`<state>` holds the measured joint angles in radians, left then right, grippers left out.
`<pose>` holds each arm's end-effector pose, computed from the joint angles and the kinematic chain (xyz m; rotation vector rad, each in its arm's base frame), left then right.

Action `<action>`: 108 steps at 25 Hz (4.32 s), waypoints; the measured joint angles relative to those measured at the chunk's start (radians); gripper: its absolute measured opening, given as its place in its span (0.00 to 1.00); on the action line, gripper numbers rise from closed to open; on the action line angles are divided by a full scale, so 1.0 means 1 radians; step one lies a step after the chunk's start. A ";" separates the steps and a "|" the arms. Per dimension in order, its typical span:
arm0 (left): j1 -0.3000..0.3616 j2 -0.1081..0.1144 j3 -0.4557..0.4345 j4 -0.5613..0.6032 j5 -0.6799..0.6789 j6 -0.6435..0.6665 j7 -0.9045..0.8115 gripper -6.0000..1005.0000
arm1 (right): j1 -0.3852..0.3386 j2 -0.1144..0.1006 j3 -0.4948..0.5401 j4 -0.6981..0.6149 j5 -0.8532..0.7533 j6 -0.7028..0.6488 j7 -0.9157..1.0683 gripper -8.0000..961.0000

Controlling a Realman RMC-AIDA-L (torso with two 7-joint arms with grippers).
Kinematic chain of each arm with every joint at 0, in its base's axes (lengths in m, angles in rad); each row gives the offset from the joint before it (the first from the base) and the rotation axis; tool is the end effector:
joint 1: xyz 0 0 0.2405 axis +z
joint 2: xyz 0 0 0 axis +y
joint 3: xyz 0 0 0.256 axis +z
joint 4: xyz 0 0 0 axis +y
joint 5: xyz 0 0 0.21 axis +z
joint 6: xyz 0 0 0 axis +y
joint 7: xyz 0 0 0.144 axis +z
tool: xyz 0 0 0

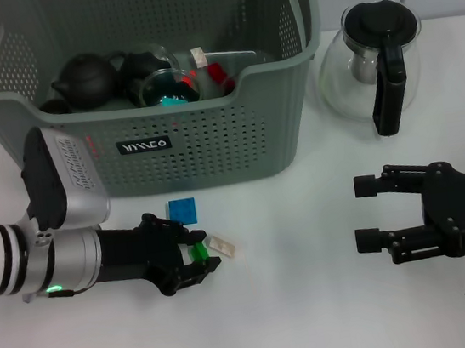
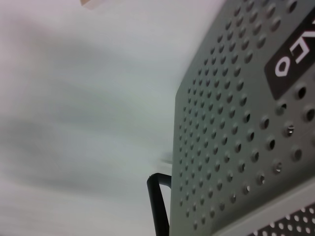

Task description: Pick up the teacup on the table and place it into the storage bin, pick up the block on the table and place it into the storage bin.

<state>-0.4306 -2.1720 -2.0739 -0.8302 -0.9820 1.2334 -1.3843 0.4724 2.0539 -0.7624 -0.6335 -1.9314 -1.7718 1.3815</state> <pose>-0.2738 0.3200 -0.0604 -2.8229 -0.4030 -0.1197 0.2581 0.2912 0.0023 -2.8885 0.6300 0.8816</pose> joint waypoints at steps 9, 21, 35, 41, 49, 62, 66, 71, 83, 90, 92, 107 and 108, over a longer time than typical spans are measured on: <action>0.012 0.008 -0.097 -0.131 -0.010 0.214 -0.088 0.42 | 0.000 -0.001 0.000 0.000 0.001 0.000 0.005 0.95; -0.142 0.085 -0.563 -0.290 -0.433 0.647 -0.387 0.46 | 0.000 0.000 0.000 0.000 0.000 -0.002 0.001 0.95; -0.313 0.061 -0.072 -0.215 0.174 -0.206 -0.680 0.51 | 0.013 0.004 0.000 -0.001 0.006 -0.001 0.003 0.95; -0.345 0.034 -0.059 -0.191 0.325 -0.229 -0.793 0.53 | 0.015 0.005 0.000 -0.001 0.006 0.000 0.001 0.95; -0.118 0.005 -0.086 -0.526 -0.008 -0.051 -0.730 0.59 | 0.010 0.005 0.000 0.000 0.006 0.002 0.000 0.95; 0.163 0.004 -0.155 -0.291 -0.316 0.358 -0.041 0.84 | 0.018 0.006 0.000 0.000 0.004 0.002 0.002 0.95; 0.164 0.003 -0.148 -0.204 -0.305 0.353 -0.064 0.84 | 0.016 0.006 0.000 0.000 0.004 0.001 0.004 0.95; 0.159 0.000 -0.110 -0.154 -0.275 0.293 -0.201 0.84 | 0.008 0.003 0.002 0.000 0.006 0.001 0.005 0.95; 0.055 0.006 0.022 -0.122 -0.122 0.196 -0.323 0.84 | 0.009 0.000 0.011 0.000 0.001 -0.001 0.001 0.95; -0.005 0.001 0.081 -0.046 -0.105 0.195 -0.324 0.84 | 0.006 0.002 0.011 0.000 0.000 0.002 -0.001 0.95; -0.012 -0.001 0.098 -0.035 -0.108 0.157 -0.325 0.84 | 0.006 0.003 0.011 0.000 0.000 0.002 -0.001 0.95; -0.031 0.000 0.199 -0.039 -0.106 0.040 -0.262 0.83 | 0.006 0.002 0.011 0.000 0.000 0.006 -0.004 0.95; -0.030 0.000 0.208 -0.039 -0.106 0.029 -0.262 0.83 | 0.006 0.002 0.011 0.000 0.000 0.006 -0.004 0.95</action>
<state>-0.4611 -2.1718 -1.8663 -0.8690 -1.0879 1.2624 -1.6461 0.4786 2.0555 -0.7516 -0.6335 -1.9312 -1.7660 1.3775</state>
